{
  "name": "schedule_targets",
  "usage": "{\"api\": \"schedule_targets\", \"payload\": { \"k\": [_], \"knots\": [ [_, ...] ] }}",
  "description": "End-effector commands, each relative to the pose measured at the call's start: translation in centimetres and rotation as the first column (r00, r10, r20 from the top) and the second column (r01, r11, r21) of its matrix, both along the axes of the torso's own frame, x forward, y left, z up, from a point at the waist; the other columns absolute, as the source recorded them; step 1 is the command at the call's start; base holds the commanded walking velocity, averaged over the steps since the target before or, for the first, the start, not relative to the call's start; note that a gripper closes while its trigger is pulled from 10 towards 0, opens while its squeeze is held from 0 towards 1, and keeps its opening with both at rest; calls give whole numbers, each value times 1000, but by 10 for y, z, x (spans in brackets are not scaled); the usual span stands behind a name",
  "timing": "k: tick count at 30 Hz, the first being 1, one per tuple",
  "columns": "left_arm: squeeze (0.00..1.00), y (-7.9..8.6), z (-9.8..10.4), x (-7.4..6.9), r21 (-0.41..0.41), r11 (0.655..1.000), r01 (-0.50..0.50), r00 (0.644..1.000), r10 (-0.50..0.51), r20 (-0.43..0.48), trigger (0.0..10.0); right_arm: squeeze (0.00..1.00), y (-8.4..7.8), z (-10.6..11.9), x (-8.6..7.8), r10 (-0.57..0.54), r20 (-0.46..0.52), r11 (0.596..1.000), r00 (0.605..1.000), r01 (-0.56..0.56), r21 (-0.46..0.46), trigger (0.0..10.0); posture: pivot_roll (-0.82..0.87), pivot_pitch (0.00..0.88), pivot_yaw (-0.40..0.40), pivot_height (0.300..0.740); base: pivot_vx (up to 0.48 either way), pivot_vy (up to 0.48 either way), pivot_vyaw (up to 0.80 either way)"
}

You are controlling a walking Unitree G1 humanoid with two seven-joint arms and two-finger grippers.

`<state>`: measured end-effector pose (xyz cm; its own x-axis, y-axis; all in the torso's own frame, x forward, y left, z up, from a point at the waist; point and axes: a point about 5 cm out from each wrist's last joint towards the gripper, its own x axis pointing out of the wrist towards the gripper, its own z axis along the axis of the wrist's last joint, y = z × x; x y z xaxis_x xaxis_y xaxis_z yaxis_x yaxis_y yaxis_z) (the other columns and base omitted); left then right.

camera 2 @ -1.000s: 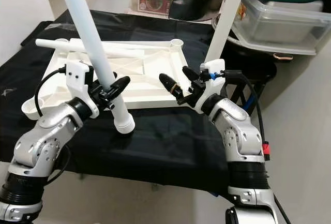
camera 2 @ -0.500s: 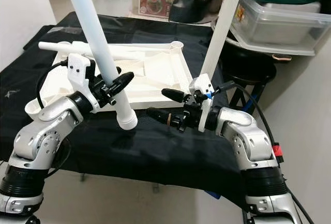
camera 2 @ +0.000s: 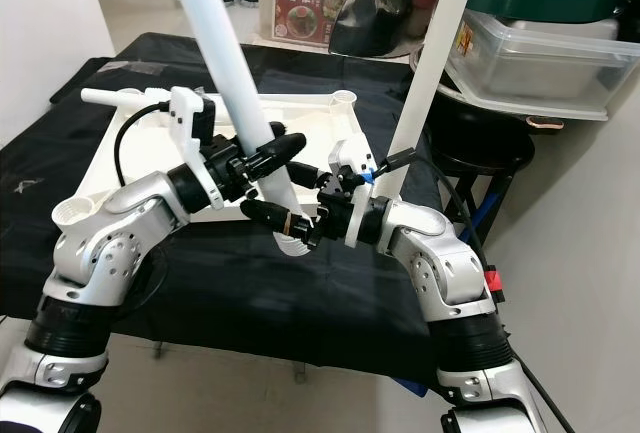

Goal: Building children table

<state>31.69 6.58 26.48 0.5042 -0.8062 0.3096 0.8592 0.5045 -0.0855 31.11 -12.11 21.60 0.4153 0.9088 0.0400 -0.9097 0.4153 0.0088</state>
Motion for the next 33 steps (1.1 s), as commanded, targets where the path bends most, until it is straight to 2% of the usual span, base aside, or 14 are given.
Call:
{"api": "schedule_targets", "payload": {
  "k": [1, 8, 14, 28, 29, 30, 33],
  "knots": [
    [0, -6, 5, 0, -12, 999, 46, 999, -46, 14, 10000, 0, 6, -7, 1, 5, -21, 1000, 1000, -5, -10, 10000, 105, 30, -65, 740, 0, 0, 0],
    [0, -10, 7, 0, -16, 998, 68, 998, -68, 14, 10000, 0, 11, -12, 3, -5, -42, 1000, 999, 4, -7, 10000, 105, 33, -61, 740, 0, 0, 0],
    [0, -17, 15, -2, -38, 993, 109, 994, -108, 28, 10000, 0, 19, -19, 14, -72, -75, 997, 995, 72, -3, 10000, 106, 39, -60, 740, 0, 0, 0],
    [0, -24, 22, -3, -60, 990, 130, 991, -127, 50, 10000, 0, 27, -20, 24, -127, -74, 992, 989, 127, -6, 9725, 103, 43, -61, 740, 0, 0, 0],
    [0, -24, 23, -3, -60, 989, 132, 990, -129, 54, 10000, 0, 28, -20, 26, -133, -78, 991, 988, 133, -4, 3451, 105, 44, -60, 740, 0, 0, 0],
    [0, -24, 23, -3, -61, 989, 134, 990, -131, 57, 10000, 0, 29, -20, 26, -132, -84, 991, 988, 132, 4, 0, 103, 46, -62, 740, 0, 0, 0],
    [0, -24, 25, -2, -60, 990, 129, 990, -125, 65, 10000, 0, 30, -21, 26, -127, -86, 992, 988, 128, 0, 0, 104, 47, -62, 740, 0, 0, 0]
  ]
}}
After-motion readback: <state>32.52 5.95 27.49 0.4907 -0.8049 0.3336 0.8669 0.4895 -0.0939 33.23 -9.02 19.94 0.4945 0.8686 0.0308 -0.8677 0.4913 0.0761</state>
